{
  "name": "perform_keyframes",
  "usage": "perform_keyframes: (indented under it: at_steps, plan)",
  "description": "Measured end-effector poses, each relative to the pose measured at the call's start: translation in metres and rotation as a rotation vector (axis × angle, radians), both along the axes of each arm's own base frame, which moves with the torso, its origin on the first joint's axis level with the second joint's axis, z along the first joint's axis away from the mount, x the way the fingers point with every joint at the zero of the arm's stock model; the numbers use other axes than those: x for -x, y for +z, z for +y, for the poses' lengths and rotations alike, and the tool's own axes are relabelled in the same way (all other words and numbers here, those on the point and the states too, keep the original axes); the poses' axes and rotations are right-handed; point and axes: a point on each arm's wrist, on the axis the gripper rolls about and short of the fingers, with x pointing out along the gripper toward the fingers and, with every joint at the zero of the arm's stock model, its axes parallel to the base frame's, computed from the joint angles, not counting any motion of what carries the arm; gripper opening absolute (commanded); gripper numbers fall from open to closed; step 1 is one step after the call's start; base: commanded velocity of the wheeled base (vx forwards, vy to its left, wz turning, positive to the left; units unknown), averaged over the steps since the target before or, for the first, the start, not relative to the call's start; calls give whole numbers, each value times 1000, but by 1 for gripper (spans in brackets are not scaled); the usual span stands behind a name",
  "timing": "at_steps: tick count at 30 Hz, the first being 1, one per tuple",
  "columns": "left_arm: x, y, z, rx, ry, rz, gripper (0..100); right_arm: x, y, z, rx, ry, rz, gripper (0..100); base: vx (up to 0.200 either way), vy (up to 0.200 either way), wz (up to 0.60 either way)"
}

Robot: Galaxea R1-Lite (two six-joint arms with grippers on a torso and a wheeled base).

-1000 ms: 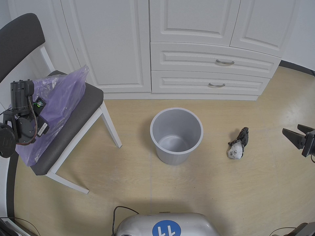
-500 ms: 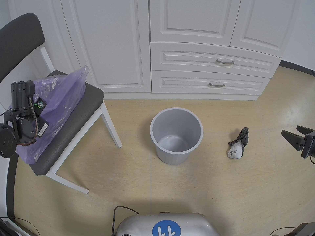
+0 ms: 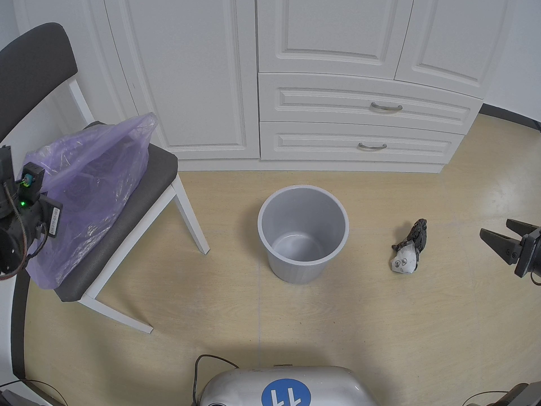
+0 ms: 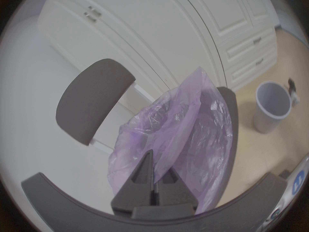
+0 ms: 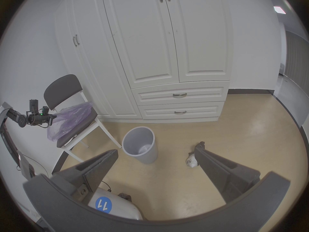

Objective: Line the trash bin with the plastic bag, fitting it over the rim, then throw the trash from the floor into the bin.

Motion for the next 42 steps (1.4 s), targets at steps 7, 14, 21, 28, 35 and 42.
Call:
perform_keyframes:
  at_steps: [7,14,21,28,35,42]
  plan:
    - [44,-16,1,223,-67,-88,0,0,-4,3,5,23,13,100,0,0,0]
    - [75,-23,-3,426,-173,-167,0,0,-5,4,6,30,20,100,0,0,0]
    - [93,-33,-8,575,-299,-171,0,-1,-7,4,6,29,27,100,0,0,0]
    - [93,-40,-10,665,-337,-146,0,-1,-8,4,10,28,32,100,0,0,0]
    - [90,-39,-14,694,-436,-118,0,-5,-14,5,52,44,55,100,0,0,0]
    - [86,-20,-23,698,-545,-207,0,-14,-16,10,54,58,36,100,0,0,0]
